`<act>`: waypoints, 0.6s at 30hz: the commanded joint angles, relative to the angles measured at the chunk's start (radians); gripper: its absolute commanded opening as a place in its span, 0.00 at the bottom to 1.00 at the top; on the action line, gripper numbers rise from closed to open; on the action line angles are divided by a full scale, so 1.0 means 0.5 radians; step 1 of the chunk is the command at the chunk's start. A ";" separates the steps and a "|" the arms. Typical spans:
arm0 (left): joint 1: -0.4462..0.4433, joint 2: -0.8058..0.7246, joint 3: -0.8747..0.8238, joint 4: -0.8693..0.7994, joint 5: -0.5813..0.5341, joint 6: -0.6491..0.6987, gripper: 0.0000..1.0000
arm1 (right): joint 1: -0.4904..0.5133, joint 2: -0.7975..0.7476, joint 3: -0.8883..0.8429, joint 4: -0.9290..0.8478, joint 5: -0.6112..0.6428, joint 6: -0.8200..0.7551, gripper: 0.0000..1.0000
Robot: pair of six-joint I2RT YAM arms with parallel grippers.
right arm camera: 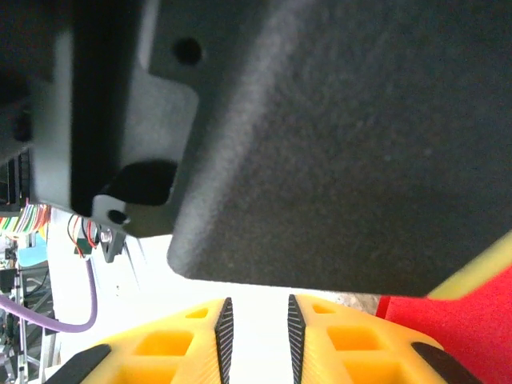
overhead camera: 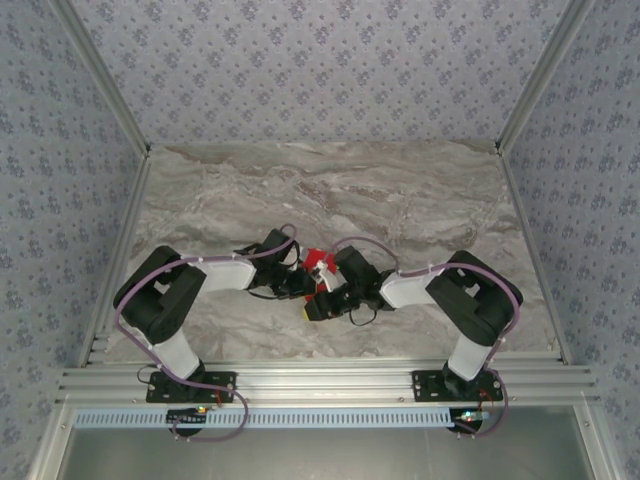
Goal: Fold a paper plane with a square sheet of paper (fold left side to right side)
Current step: Third fold the triangle at the center of the table.
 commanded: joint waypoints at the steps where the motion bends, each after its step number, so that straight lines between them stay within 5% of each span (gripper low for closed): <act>1: -0.002 0.000 -0.029 -0.166 -0.120 0.013 0.14 | 0.026 0.058 -0.027 0.010 0.014 0.021 0.28; 18: -0.004 -0.019 -0.041 -0.175 -0.137 0.008 0.14 | 0.059 -0.047 -0.050 0.000 0.028 0.020 0.27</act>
